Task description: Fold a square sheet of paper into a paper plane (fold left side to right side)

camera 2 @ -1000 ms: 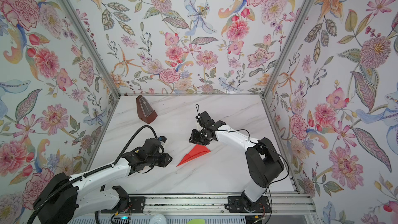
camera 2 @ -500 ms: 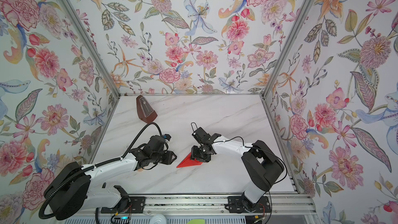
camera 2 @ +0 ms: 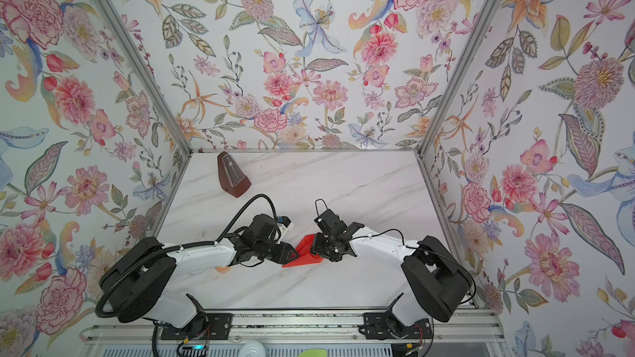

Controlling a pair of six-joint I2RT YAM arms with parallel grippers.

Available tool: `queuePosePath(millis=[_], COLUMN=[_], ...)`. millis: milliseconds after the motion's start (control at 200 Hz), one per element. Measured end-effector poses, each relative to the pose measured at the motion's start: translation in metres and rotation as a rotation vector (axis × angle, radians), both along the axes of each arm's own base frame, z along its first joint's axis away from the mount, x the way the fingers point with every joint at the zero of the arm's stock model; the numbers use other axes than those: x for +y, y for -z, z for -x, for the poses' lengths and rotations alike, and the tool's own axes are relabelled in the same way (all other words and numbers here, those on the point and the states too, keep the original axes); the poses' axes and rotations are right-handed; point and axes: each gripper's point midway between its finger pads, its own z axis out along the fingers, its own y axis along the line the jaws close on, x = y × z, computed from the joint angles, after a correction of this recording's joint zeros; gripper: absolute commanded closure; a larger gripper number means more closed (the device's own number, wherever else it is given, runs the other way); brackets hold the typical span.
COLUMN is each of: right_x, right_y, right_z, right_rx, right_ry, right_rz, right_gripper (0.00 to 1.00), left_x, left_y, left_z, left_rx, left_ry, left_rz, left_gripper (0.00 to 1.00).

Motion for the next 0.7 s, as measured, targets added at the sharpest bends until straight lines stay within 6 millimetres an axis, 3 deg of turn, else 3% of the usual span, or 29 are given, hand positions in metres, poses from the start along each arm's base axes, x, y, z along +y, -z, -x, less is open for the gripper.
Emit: queuePosePath(millis=[190, 340, 465, 701], right_x=[0.003, 0.007, 0.005, 0.001], right_y=[-0.015, -0.021, -0.015, -0.013], right_z=[-0.011, -0.02, -0.027, -0.044], right_rx=[-0.013, -0.01, 0.004, -0.031], right_ry=[0.109, 0.21, 0.265, 0.25], right_rz=[-0.065, -0.112, -0.07, 0.068], right_gripper=[0.35, 0.36, 0.43, 0.67], left_x=[-0.008, -0.01, -0.013, -0.021], left_y=[0.008, 0.013, 0.012, 0.008], left_z=[0.008, 0.012, 0.013, 0.017], left_rx=[0.023, 0.042, 0.036, 0.048], left_ry=[0.037, 0.051, 0.059, 0.09], left_rz=[0.007, 0.008, 0.016, 0.057], left_gripper=[0.59, 0.6, 0.6, 0.6])
